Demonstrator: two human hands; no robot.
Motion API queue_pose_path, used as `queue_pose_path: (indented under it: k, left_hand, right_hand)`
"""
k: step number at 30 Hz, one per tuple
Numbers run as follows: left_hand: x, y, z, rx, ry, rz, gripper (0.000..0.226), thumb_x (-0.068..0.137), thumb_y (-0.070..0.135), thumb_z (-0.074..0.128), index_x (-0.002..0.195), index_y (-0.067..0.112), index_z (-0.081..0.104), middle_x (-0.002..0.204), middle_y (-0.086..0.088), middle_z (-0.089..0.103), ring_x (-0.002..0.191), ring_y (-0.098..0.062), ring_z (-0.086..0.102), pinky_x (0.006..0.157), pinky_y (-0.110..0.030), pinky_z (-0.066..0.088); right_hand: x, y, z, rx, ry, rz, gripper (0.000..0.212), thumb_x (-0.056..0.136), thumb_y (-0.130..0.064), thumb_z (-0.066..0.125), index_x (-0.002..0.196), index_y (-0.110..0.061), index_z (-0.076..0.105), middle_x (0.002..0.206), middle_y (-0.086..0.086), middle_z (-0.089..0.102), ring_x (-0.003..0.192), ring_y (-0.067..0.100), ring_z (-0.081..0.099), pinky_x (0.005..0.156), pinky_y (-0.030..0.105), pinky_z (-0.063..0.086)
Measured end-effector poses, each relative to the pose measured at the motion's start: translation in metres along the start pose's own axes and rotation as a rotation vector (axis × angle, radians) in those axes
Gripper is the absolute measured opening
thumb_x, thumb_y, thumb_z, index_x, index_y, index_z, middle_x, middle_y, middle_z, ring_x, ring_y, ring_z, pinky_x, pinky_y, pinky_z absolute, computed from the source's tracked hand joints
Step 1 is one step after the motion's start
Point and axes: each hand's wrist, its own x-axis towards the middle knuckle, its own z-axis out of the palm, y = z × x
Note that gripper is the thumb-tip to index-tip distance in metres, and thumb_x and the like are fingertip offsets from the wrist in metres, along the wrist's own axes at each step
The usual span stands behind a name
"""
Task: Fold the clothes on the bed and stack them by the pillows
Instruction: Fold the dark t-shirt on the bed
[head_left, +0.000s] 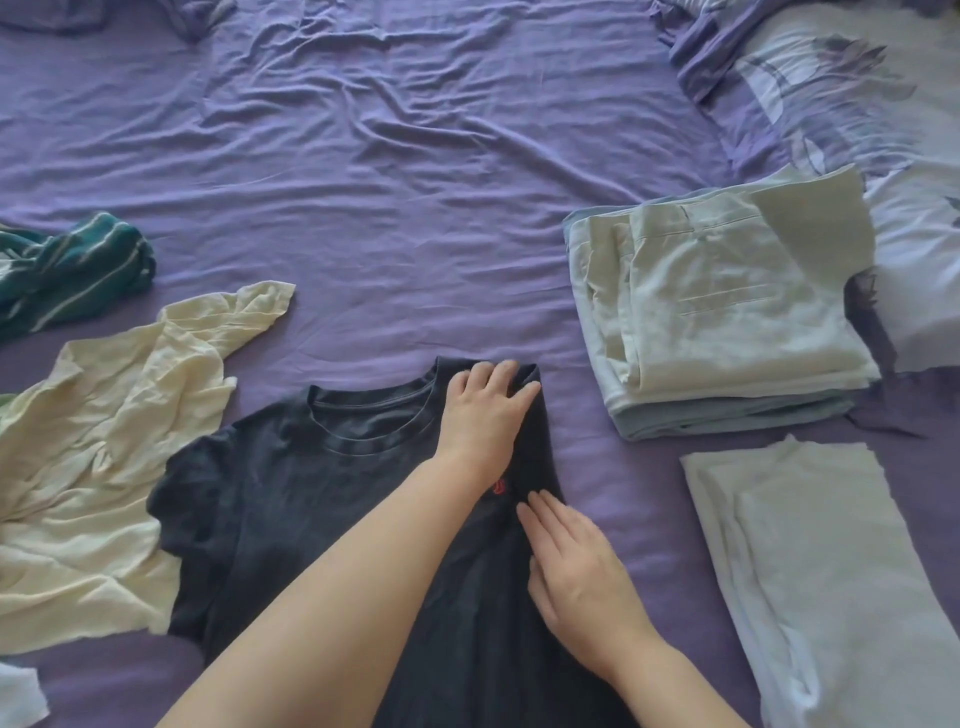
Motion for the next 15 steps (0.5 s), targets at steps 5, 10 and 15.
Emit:
queue_pose_path:
  k: [5, 10, 15]
  left_hand:
    - [-0.014, -0.003, 0.029, 0.100, -0.099, 0.130, 0.056, 0.099, 0.050, 0.019, 0.150, 0.035, 0.002, 0.159, 0.004, -0.013, 0.144, -0.027, -0.021, 0.112, -0.058, -0.016]
    - [-0.014, -0.013, 0.050, 0.075, -0.187, 0.010, 0.064, 0.088, 0.066, -0.003, 0.144, 0.040, -0.019, 0.156, 0.007, -0.021, 0.136, -0.020, -0.033, 0.106, -0.057, -0.025]
    - [-0.030, -0.023, 0.038, 0.046, -0.154, 0.015, 0.063, 0.093, 0.063, 0.008, 0.148, 0.037, -0.009, 0.159, 0.003, -0.013, 0.145, -0.024, -0.019, 0.112, -0.054, -0.017]
  right_hand:
    - [-0.002, 0.006, 0.010, -0.172, -0.140, 0.107, 0.066, 0.090, -0.048, 0.033, 0.135, -0.002, 0.045, 0.144, 0.013, 0.041, 0.139, 0.025, 0.030, 0.106, 0.049, 0.021]
    - [-0.003, 0.016, 0.025, -0.190, -0.251, 0.130, 0.074, 0.095, -0.058, 0.008, 0.141, -0.005, 0.033, 0.150, 0.010, 0.031, 0.142, 0.023, 0.018, 0.106, 0.054, 0.019]
    - [-0.002, 0.006, 0.016, -0.228, -0.272, 0.152, 0.073, 0.092, -0.058, 0.021, 0.140, -0.006, 0.040, 0.149, 0.011, 0.035, 0.141, 0.025, 0.019, 0.106, 0.056, 0.018]
